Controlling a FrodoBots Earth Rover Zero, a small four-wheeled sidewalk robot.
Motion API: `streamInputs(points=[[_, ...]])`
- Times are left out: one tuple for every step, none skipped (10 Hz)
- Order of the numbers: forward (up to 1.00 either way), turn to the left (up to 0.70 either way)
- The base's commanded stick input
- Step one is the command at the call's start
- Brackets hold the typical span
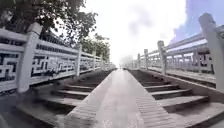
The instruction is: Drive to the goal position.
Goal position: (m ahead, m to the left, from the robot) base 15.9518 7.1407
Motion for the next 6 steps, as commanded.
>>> streamInputs(points=[[0.7, 0.0], [0.7, 0.0], [0.7, 0.0], [0.7, 0.0], [0.7, 0.0], [0.7, 0.0]])
